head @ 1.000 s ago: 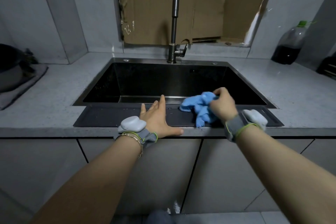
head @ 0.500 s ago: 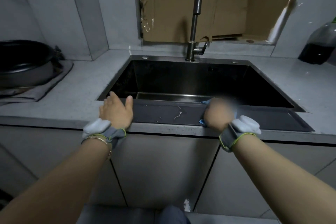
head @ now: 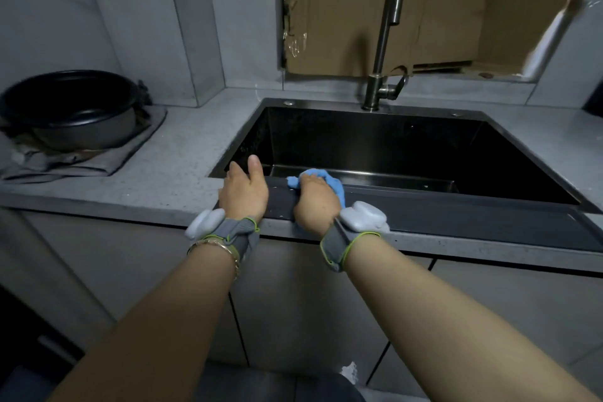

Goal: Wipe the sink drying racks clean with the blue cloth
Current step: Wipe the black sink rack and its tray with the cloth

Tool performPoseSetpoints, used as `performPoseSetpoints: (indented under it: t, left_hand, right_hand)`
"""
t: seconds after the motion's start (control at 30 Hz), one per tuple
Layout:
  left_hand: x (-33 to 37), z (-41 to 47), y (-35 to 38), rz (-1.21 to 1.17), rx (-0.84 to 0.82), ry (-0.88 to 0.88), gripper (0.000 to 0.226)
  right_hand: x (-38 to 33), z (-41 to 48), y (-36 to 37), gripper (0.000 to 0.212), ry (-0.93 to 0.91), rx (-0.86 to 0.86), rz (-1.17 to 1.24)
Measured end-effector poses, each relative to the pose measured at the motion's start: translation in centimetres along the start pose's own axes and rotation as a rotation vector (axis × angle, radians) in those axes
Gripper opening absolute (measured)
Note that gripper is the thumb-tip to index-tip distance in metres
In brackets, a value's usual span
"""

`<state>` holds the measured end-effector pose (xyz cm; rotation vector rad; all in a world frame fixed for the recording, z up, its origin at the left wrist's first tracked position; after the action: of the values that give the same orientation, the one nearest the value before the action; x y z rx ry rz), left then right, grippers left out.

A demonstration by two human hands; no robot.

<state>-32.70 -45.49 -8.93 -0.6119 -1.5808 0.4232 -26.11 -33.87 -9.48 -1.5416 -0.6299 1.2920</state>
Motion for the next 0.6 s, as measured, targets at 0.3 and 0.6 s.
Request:
performPoseSetpoints:
  t: [0.3, 0.6]
  left_hand:
    - [0.4, 0.1, -0.6, -0.046, -0.066, 0.123, 0.052]
    - [2.8, -5.6, 5.7, 0.465, -0.136, 0.377, 0.064]
  right_hand:
    - [-1.9, -0.6, -1.3, 0.038, -0.06, 0.266, 0.881]
    - [5.5, -3.8, -6.4, 0.033, 0.011, 0.403, 0.442]
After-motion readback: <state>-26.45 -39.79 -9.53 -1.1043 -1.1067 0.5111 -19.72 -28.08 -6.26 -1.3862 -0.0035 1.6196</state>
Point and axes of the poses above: each hand's wrist, its own z-axis towards the middle knuckle, its own y-axis out of the palm, x = y × z, the point moved 7 cm from there along z, towards the middle knuckle, and after that the axes turned 12 degrees about -y, right-handed, at the moved point
